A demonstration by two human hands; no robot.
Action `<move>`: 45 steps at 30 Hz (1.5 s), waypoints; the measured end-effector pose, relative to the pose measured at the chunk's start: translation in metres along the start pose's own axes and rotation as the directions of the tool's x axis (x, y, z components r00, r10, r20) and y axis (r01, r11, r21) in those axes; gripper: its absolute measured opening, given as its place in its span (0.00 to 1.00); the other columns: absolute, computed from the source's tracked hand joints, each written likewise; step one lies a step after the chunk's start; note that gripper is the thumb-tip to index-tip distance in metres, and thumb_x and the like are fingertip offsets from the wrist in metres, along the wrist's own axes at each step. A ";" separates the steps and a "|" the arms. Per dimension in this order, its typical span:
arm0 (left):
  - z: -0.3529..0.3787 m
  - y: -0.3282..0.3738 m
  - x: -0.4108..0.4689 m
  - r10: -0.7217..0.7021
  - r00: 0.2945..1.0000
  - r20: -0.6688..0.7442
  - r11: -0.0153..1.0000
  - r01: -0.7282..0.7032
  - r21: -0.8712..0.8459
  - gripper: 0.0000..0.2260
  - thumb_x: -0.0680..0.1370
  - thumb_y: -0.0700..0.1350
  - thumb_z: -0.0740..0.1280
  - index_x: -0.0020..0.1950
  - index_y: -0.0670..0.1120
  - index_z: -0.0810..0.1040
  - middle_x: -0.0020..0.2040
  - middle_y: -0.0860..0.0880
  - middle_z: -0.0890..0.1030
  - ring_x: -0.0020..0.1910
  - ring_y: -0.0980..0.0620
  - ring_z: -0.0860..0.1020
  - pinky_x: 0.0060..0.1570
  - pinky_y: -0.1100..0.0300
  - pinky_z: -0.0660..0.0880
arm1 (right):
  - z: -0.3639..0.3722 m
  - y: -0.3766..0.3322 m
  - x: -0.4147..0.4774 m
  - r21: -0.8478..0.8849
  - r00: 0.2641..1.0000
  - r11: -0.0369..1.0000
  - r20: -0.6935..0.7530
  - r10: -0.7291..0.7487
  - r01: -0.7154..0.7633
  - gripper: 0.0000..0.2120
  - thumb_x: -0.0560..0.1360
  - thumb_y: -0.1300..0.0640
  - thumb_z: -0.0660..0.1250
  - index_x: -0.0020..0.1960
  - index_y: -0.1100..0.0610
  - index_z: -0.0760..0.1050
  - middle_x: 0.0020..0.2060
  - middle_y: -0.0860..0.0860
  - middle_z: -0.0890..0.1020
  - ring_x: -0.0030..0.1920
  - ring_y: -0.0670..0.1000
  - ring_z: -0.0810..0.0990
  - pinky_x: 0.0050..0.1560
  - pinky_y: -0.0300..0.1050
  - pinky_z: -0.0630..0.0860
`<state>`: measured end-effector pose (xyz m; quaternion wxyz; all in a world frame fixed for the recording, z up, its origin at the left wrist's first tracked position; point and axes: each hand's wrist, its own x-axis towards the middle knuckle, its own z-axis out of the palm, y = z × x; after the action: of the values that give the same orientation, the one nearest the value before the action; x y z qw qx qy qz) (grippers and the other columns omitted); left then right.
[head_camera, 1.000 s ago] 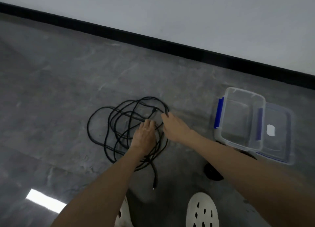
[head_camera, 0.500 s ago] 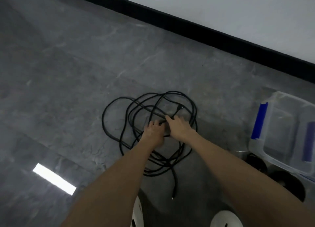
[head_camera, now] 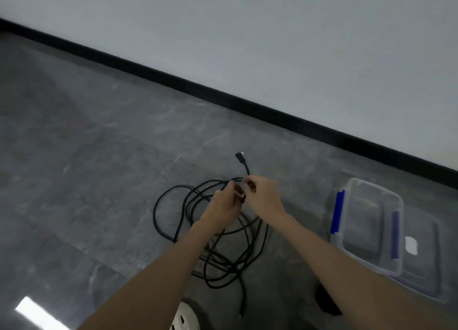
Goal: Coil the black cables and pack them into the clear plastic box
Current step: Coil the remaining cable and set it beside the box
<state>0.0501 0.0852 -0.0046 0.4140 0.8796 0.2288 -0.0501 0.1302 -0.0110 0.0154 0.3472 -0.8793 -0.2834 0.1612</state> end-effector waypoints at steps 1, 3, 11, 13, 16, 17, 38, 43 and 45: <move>-0.023 0.027 -0.012 0.011 0.999 -0.043 0.998 -0.014 -0.063 0.07 0.77 0.35 0.61 0.55 0.41 0.71 0.48 0.43 0.83 0.45 0.46 0.81 0.40 0.61 0.74 | -0.025 -0.022 -0.006 0.052 0.998 0.998 -0.063 -0.030 0.034 0.06 0.77 0.65 0.64 0.49 0.61 0.80 0.41 0.51 0.82 0.41 0.48 0.79 0.42 0.37 0.75; -0.039 0.056 -0.024 0.013 0.998 -0.063 0.981 -0.025 -0.193 0.07 0.78 0.36 0.62 0.54 0.43 0.72 0.49 0.44 0.84 0.43 0.50 0.82 0.37 0.71 0.73 | -0.050 -0.041 -0.016 0.118 0.992 0.992 -0.124 -0.039 0.054 0.06 0.75 0.67 0.65 0.46 0.60 0.79 0.41 0.51 0.81 0.40 0.46 0.79 0.39 0.29 0.72; -0.086 0.128 -0.072 0.102 0.973 -0.209 0.959 -0.152 -0.240 0.06 0.80 0.41 0.63 0.56 0.50 0.72 0.52 0.55 0.79 0.46 0.63 0.77 0.39 0.73 0.74 | -0.124 -0.083 -0.059 0.302 0.986 0.948 -0.154 -0.057 0.102 0.11 0.75 0.69 0.65 0.53 0.56 0.70 0.43 0.48 0.82 0.46 0.40 0.81 0.46 0.30 0.76; -0.089 0.138 -0.075 0.067 0.980 -0.190 0.958 -0.116 -0.261 0.08 0.81 0.44 0.63 0.60 0.49 0.72 0.54 0.53 0.79 0.47 0.61 0.77 0.38 0.73 0.72 | -0.128 -0.089 -0.061 0.302 0.987 0.949 -0.153 -0.045 0.090 0.12 0.76 0.69 0.65 0.53 0.54 0.71 0.44 0.45 0.82 0.46 0.37 0.80 0.46 0.29 0.75; -0.100 0.148 -0.078 -0.014 0.982 -0.186 0.934 -0.053 -0.352 0.13 0.81 0.45 0.63 0.65 0.48 0.71 0.57 0.51 0.79 0.51 0.57 0.78 0.44 0.67 0.74 | -0.135 -0.092 -0.067 0.282 0.985 0.958 -0.172 -0.005 0.054 0.12 0.77 0.66 0.65 0.54 0.51 0.73 0.44 0.44 0.82 0.47 0.37 0.80 0.48 0.31 0.76; -0.105 0.150 -0.078 -0.021 0.980 -0.200 0.927 -0.056 -0.370 0.14 0.80 0.44 0.64 0.66 0.49 0.70 0.57 0.51 0.79 0.50 0.56 0.79 0.45 0.64 0.76 | -0.139 -0.092 -0.070 0.280 0.982 0.959 -0.188 -0.001 0.055 0.11 0.77 0.66 0.65 0.54 0.52 0.74 0.44 0.44 0.82 0.46 0.37 0.81 0.48 0.31 0.76; -0.108 0.186 -0.090 0.386 0.869 0.309 0.741 -0.093 -0.665 0.11 0.82 0.46 0.59 0.49 0.42 0.76 0.39 0.50 0.81 0.44 0.50 0.80 0.53 0.57 0.77 | -0.194 -0.072 -0.069 0.166 0.938 0.934 -0.205 -0.280 0.315 0.12 0.77 0.69 0.63 0.52 0.58 0.81 0.47 0.43 0.82 0.51 0.37 0.79 0.52 0.25 0.70; -0.109 0.196 -0.079 0.479 0.850 0.220 0.488 -0.050 -0.872 0.11 0.80 0.45 0.57 0.47 0.43 0.77 0.39 0.49 0.79 0.44 0.52 0.78 0.51 0.59 0.75 | -0.187 -0.075 -0.067 0.404 0.965 0.879 -0.162 -0.204 0.254 0.11 0.77 0.66 0.61 0.53 0.53 0.76 0.45 0.50 0.82 0.48 0.45 0.81 0.50 0.38 0.76; -0.108 0.198 -0.074 0.467 0.867 0.172 0.439 -0.059 -0.897 0.12 0.81 0.46 0.57 0.47 0.42 0.78 0.42 0.47 0.80 0.46 0.51 0.79 0.53 0.57 0.76 | -0.181 -0.078 -0.069 0.506 0.983 0.843 -0.094 -0.155 0.181 0.11 0.76 0.65 0.59 0.54 0.54 0.75 0.44 0.59 0.80 0.46 0.55 0.80 0.49 0.48 0.78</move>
<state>0.0613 0.0305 0.2256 0.8396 0.5419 -0.0102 -0.0375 0.1328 -0.1004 0.2038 0.5883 -0.7307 -0.2975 0.1777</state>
